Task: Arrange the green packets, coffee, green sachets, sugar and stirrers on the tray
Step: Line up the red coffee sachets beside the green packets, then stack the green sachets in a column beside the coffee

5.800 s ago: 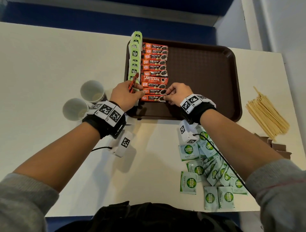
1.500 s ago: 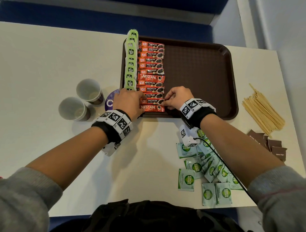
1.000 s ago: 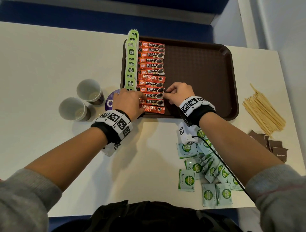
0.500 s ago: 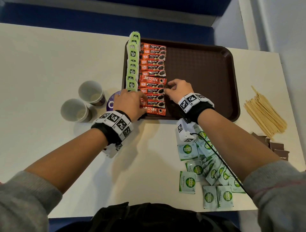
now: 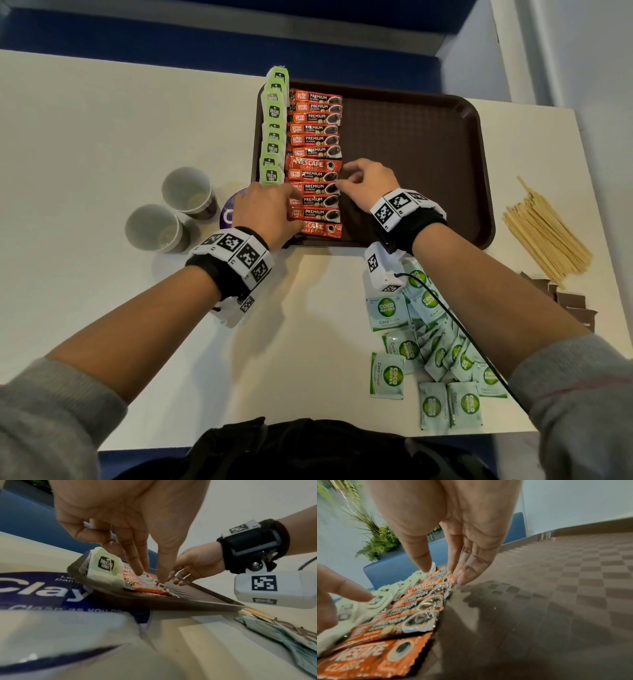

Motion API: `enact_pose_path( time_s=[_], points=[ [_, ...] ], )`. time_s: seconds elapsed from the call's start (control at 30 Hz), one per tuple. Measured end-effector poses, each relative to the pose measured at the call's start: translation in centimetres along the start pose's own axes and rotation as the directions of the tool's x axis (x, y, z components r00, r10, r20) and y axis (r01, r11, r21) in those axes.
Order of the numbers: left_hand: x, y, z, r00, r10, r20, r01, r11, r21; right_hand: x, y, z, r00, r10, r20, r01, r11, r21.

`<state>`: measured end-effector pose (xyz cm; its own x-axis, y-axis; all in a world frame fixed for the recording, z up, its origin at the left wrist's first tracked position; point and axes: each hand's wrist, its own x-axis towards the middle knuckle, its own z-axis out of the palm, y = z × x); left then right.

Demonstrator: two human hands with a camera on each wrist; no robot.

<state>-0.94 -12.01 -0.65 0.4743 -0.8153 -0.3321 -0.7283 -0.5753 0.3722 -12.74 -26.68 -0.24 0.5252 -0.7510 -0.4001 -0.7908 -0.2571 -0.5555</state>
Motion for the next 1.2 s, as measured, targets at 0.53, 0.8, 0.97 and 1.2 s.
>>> enact_pose_path(
  time_s=[0.53, 0.8, 0.97, 1.2],
  points=[
    [-5.7, 7.0, 4.3, 0.957, 0.223, 0.188, -0.185, 0.962, -0.200, -9.3, 6.4, -3.8, 0.900, -0.026, 0.436, 0.202, 0.910, -0.362],
    [-7.8, 9.7, 7.6, 0.881, 0.318, 0.350, -0.307, 0.948, -0.090, -11.5, 11.4, -3.4, 0.885, 0.002, 0.465, 0.323, 0.716, -0.618],
    [-8.3, 10.5, 9.1, 0.873, 0.340, 0.350, -0.349, 0.936, -0.039, -11.7, 12.8, -2.8, 0.909, -0.031, 0.416, 0.314, 0.706, -0.634],
    [-10.1, 13.4, 11.5, 0.922, 0.275, 0.270, -0.312, 0.945, 0.102, -11.7, 14.5, -3.4, 0.907, -0.185, 0.377, 0.390, 0.707, -0.590]
  ],
)
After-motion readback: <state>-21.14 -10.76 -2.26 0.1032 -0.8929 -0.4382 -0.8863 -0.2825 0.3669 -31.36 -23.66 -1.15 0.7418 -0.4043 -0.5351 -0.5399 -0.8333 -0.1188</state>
